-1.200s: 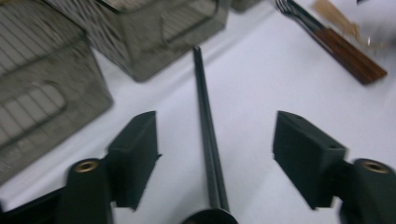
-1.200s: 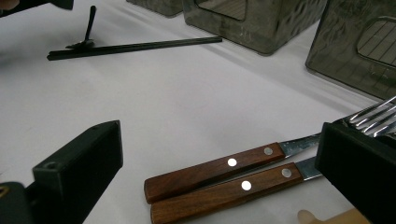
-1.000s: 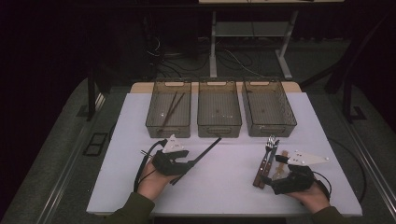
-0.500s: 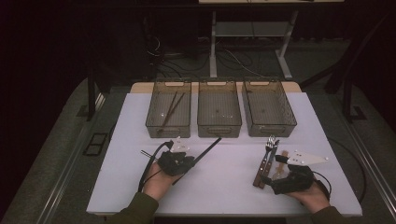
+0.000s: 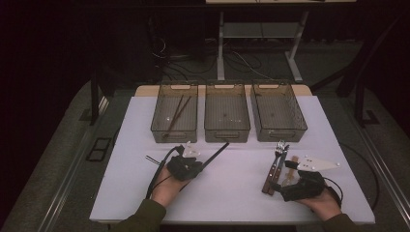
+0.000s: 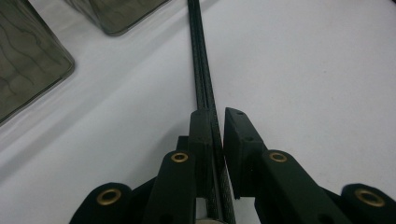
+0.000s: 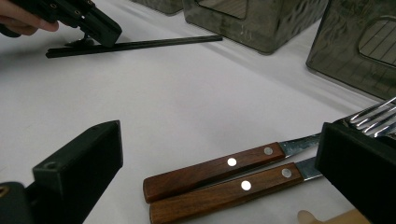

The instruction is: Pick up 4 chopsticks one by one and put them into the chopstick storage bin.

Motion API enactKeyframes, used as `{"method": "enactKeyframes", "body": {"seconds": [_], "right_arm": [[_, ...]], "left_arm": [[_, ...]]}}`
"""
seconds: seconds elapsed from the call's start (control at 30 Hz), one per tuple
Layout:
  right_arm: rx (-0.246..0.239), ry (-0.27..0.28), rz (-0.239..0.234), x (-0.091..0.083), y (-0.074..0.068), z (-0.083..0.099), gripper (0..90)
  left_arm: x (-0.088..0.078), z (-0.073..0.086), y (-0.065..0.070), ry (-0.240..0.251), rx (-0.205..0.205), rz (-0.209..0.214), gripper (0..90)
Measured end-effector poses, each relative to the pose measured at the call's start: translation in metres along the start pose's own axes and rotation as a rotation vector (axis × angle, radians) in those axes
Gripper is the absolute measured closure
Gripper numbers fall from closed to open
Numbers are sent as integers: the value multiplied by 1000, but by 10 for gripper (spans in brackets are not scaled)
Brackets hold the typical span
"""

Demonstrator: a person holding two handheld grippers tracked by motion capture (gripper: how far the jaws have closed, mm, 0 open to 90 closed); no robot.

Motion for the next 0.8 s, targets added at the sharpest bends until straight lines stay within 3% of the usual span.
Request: {"method": "enactKeyframes", "body": {"seconds": [0.63, 0.8], "right_arm": [[-1, 1, 0, 0, 0, 0, 6], [-2, 2, 0, 0, 0, 0, 6]], "left_arm": [[1, 1, 1, -9, 13, -9, 823], [1, 1, 2, -16, 14, 6, 828]]}}
Point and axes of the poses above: each handheld gripper's, and its own axes: x roughly forward along the jaws, z roughly out of its underside, y roughly to its right, the point moved 5 cm from there along x, roughly forward along the jaws, and after that the axes turned 9 degrees about z, right-handed, at the moved point
